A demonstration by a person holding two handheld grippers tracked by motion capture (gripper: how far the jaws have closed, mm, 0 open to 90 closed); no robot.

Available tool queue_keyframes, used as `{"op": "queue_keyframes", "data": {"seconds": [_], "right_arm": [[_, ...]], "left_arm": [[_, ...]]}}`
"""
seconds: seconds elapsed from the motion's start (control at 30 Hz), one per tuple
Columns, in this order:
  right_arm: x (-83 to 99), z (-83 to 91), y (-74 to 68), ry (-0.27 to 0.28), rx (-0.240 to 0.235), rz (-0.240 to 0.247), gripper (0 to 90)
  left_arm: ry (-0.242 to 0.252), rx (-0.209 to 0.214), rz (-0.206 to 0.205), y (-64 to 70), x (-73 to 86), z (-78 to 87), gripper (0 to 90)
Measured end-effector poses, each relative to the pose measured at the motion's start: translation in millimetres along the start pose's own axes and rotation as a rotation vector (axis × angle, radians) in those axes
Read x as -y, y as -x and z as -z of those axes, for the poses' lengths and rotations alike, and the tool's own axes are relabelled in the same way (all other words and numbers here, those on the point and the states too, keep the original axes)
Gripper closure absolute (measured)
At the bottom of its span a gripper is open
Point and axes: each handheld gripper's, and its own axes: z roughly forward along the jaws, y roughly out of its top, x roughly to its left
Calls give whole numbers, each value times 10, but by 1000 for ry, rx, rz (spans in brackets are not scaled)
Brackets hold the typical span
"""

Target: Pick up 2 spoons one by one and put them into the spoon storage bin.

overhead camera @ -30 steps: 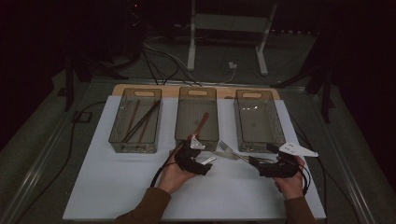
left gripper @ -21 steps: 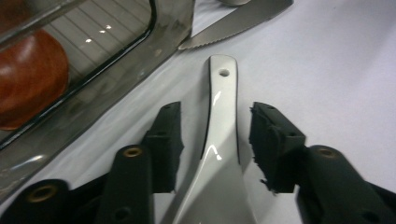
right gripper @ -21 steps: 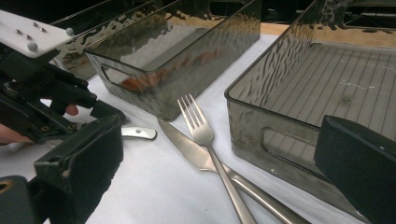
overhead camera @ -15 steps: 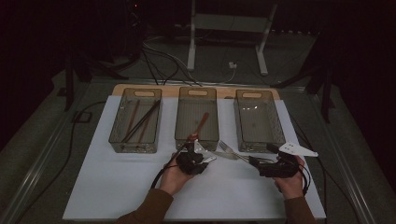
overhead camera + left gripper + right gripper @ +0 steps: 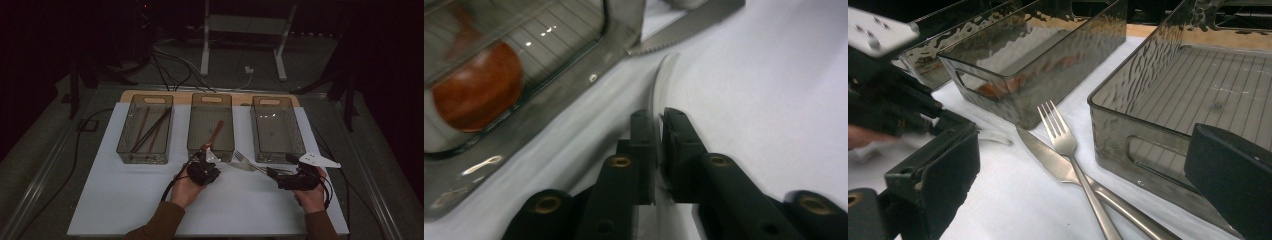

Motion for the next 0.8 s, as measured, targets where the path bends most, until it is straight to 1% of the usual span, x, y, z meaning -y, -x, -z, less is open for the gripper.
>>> {"op": "queue_keyframes", "data": {"seconds": [0.03, 0.07, 0.13, 0.23, 0.33, 0.4, 0.5, 0.8], "right_arm": [[0, -2, -3, 0, -1, 0, 17], [0, -5, -4, 0, 0, 1, 18], [0, -7, -7, -1, 0, 1, 18], [0, -9, -8, -2, 0, 0, 18], [2, -16, -11, -5, -2, -1, 18], [3, -20, -16, -7, -1, 3, 18], [4, -15, -8, -6, 0, -2, 18], [6, -11, -1, -4, -2, -4, 18]], "left_arm": [[0, -9, -18, 9, 8, 3, 865], [-3, -13, -25, 16, 9, 6, 865], [-9, -16, -30, 26, 5, 7, 865], [-18, -8, -28, 26, 1, -3, 861], [-56, -15, -44, 36, -9, -66, 844], [-57, -9, -41, 24, -13, -63, 846], [-56, -16, -48, 35, -14, -60, 853], [-31, 16, -5, 0, -5, -26, 858]]}}
